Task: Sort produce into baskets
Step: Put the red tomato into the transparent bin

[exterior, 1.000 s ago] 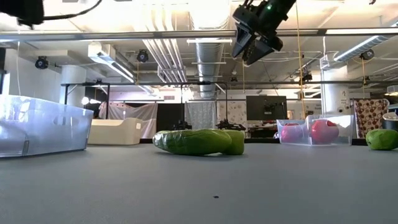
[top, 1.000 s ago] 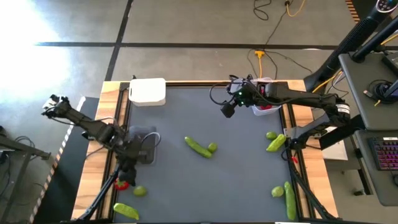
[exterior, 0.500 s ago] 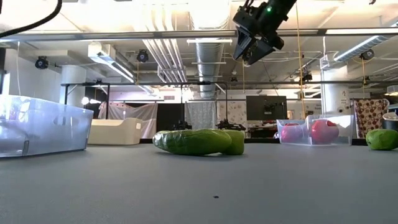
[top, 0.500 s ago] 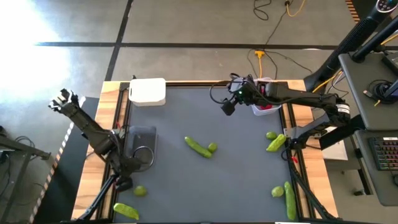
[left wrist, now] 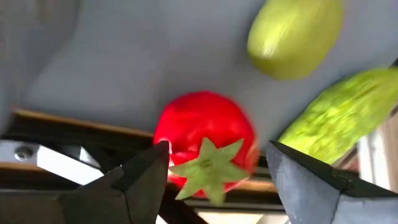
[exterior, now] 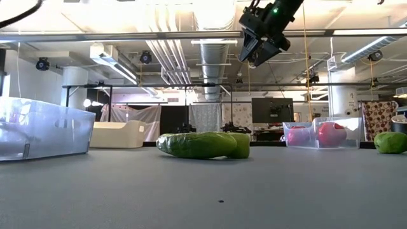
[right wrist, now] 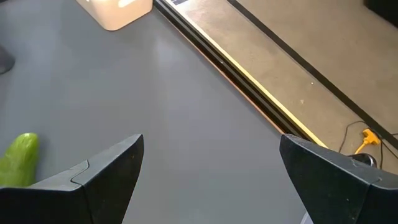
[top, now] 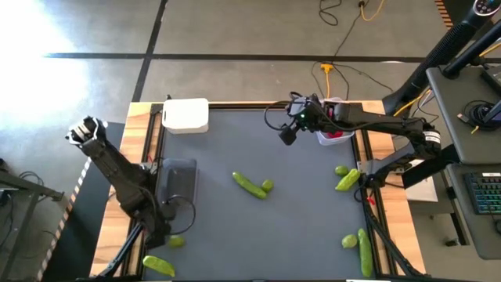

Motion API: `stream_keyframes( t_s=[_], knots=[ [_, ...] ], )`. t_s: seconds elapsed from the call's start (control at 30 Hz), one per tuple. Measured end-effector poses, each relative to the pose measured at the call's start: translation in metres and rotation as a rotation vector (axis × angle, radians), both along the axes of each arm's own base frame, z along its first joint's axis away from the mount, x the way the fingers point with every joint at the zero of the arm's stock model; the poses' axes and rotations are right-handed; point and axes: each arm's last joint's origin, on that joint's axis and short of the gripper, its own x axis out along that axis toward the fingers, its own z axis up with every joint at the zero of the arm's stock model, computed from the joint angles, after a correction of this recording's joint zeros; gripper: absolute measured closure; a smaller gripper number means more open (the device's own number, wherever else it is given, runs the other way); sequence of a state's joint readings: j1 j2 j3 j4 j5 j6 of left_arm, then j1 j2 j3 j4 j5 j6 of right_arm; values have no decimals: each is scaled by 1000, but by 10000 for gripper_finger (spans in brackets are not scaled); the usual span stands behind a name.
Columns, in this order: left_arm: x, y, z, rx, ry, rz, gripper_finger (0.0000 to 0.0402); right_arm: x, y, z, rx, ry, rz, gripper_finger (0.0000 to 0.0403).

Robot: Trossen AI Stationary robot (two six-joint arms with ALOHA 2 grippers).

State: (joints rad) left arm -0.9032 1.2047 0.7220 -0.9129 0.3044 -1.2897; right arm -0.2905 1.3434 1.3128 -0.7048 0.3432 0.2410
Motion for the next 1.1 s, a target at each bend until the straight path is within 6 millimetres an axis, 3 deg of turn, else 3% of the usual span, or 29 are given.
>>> stream_keyframes(
  t_s=[0.5, 0.83, 1.1],
  knots=[
    [6, -28, -2, -48, -38, -79, 148, -2, -6, 0, -8, 8, -11, 35],
    [13, -37, -20, -17, -20, -188, 150, -2, -6, 0, -6, 11, -11, 35],
    [9, -29, -12, 8, -32, -113, 116, -4, -7, -2, -2, 25, -14, 35]
  ],
)
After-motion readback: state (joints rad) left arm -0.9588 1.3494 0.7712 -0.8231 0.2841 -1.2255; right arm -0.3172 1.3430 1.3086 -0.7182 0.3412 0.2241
